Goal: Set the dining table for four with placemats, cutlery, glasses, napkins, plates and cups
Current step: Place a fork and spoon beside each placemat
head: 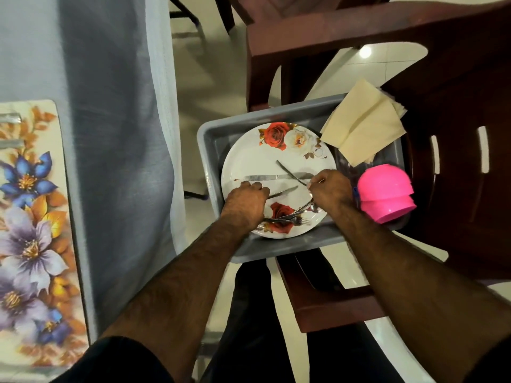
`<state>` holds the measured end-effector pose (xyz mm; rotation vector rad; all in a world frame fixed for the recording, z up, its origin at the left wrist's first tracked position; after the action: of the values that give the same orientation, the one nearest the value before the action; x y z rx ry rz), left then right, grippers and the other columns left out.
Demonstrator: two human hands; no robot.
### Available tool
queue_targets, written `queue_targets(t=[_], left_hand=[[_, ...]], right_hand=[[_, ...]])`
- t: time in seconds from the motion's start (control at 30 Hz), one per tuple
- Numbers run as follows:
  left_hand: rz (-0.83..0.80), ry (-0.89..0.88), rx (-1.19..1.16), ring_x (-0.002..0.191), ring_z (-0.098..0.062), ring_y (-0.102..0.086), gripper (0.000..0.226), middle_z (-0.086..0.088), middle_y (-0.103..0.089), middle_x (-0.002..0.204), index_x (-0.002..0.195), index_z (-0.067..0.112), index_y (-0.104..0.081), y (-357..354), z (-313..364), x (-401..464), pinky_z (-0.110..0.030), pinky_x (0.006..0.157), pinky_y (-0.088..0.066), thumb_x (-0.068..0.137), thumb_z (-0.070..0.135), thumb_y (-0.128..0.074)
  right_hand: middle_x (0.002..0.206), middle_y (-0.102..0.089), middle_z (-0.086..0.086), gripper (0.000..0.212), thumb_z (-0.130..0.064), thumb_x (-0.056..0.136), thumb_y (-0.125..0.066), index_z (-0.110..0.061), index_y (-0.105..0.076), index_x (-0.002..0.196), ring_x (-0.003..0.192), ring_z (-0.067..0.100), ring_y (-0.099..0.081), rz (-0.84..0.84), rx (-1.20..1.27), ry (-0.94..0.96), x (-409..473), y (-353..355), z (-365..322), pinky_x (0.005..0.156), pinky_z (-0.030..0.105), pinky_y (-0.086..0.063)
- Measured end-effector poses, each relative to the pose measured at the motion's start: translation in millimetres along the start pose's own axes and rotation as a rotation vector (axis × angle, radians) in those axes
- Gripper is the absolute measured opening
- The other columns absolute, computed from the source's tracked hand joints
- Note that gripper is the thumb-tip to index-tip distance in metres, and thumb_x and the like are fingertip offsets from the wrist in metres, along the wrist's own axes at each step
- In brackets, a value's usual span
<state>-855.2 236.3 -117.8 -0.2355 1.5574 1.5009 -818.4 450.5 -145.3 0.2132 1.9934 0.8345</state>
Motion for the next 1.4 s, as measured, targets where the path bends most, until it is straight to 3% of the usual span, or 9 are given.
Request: queue_targets(t=[0.07, 0.17, 0.33, 0.43, 0.77, 0.87, 1.0, 1.13, 1.4], left_hand=[[0.026, 0.040, -0.101, 0.114, -0.032, -0.061, 0.047, -0.007, -0.063, 0.127, 0.131, 0.019, -0.062, 4.3, -6.9, -3.7, -0.047, 0.096, -0.057, 0.086, 0.021, -0.072], [0.068, 0.104, -0.238, 0.110, -0.031, -0.064, 0.049, -0.006, -0.066, 0.123, 0.128, 0.020, -0.063, 12.3, -14.0, -9.8, -0.045, 0.095, -0.057, 0.081, 0.017, -0.075], [0.116, 0.173, -0.424, 0.103, -0.027, -0.067, 0.040, -0.002, -0.070, 0.114, 0.119, 0.024, -0.067, 11.3, -20.4, -13.3, -0.041, 0.093, -0.059, 0.082, 0.010, -0.069], [0.172, 0.284, -0.719, 0.093, -0.021, -0.069, 0.025, 0.004, -0.073, 0.099, 0.099, 0.030, -0.068, 1.3, -29.5, -14.3, -0.040, 0.088, -0.062, 0.087, 0.008, -0.066], [0.236, 0.338, -0.957, 0.084, -0.014, -0.068, 0.011, 0.011, -0.069, 0.085, 0.097, 0.025, -0.070, -7.4, -31.4, -17.6, -0.027, 0.076, -0.058, 0.095, 0.014, -0.071], [0.260, 0.360, -0.983, 0.081, -0.012, -0.067, 0.009, 0.010, -0.069, 0.085, 0.097, 0.025, -0.070, -0.7, -27.2, -16.7, -0.026, 0.071, -0.058, 0.096, 0.016, -0.072], [0.272, 0.414, -1.079, 0.081, -0.020, -0.074, 0.012, 0.004, -0.074, 0.083, 0.091, 0.024, -0.071, 5.0, -22.7, -10.8, -0.033, 0.076, -0.062, 0.093, 0.013, -0.076], [0.284, 0.481, -1.260, 0.073, -0.018, -0.075, 0.009, -0.002, -0.076, 0.084, 0.093, 0.015, -0.073, 8.3, -22.0, -9.8, -0.032, 0.070, -0.061, 0.094, 0.006, -0.074], [0.253, 0.593, -1.416, 0.088, -0.017, -0.077, 0.007, 0.000, -0.080, 0.093, 0.099, 0.013, -0.073, -2.5, -34.5, -24.5, -0.036, 0.080, -0.064, 0.095, 0.007, -0.074]], right_hand=[[0.096, -0.076, -0.003, 0.014, -0.009, 0.089, -0.065, -0.020, -0.072, 0.084, 0.088, 0.018, -0.071, 0.023, 0.083, 0.039, -2.6, 3.5, 0.7, 0.073, 0.025, -0.055], [0.095, -0.075, 0.000, 0.010, -0.009, 0.090, -0.067, -0.017, -0.073, 0.088, 0.085, 0.022, -0.072, -0.007, 0.052, 0.085, -9.5, 2.8, 3.8, 0.071, 0.030, -0.060], [0.127, -0.057, 0.015, 0.039, -0.021, 0.083, -0.078, -0.014, -0.064, 0.119, 0.104, 0.039, -0.065, 0.074, -0.442, 0.323, -16.8, -1.8, 3.8, 0.089, 0.044, -0.058], [0.124, -0.058, 0.017, 0.049, -0.028, 0.082, -0.081, -0.012, -0.061, 0.125, 0.107, 0.042, -0.062, 0.152, -0.604, 0.469, -9.7, -5.8, 0.1, 0.088, 0.046, -0.054], [0.109, -0.073, 0.014, 0.034, -0.013, 0.081, -0.072, -0.018, -0.068, 0.114, 0.104, 0.037, -0.067, 0.012, -0.393, 0.390, 0.7, -3.1, -20.6, 0.091, 0.041, -0.057], [0.110, -0.068, 0.013, 0.021, -0.002, 0.086, -0.060, -0.014, -0.072, 0.099, 0.100, 0.033, -0.066, 0.008, -0.225, 0.402, 2.6, 9.7, -21.9, 0.090, 0.041, -0.057], [0.106, -0.057, 0.008, 0.017, -0.005, 0.083, -0.065, -0.020, -0.069, 0.089, 0.089, 0.031, -0.064, -0.117, -0.368, 0.494, -4.8, 16.9, -21.8, 0.079, 0.037, -0.056], [0.118, -0.053, 0.005, 0.033, -0.014, 0.080, -0.072, -0.027, -0.068, 0.110, 0.096, 0.033, -0.065, -0.346, -0.745, 0.597, -12.5, 1.8, -12.9, 0.082, 0.039, -0.057], [0.121, -0.054, 0.007, 0.032, -0.022, 0.093, -0.064, -0.017, -0.060, 0.124, 0.088, 0.034, -0.069, -0.331, -1.055, 0.800, -20.9, -12.6, 2.6, 0.063, 0.036, -0.041]])
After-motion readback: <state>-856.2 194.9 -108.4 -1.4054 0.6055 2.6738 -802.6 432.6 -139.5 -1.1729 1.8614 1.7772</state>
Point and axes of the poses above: each hand's wrist, its own x-axis towards the middle knuckle, its own y-axis out of the back of the hand, z = x × y, the point moved 3 cm from there along x, towards the middle knuckle
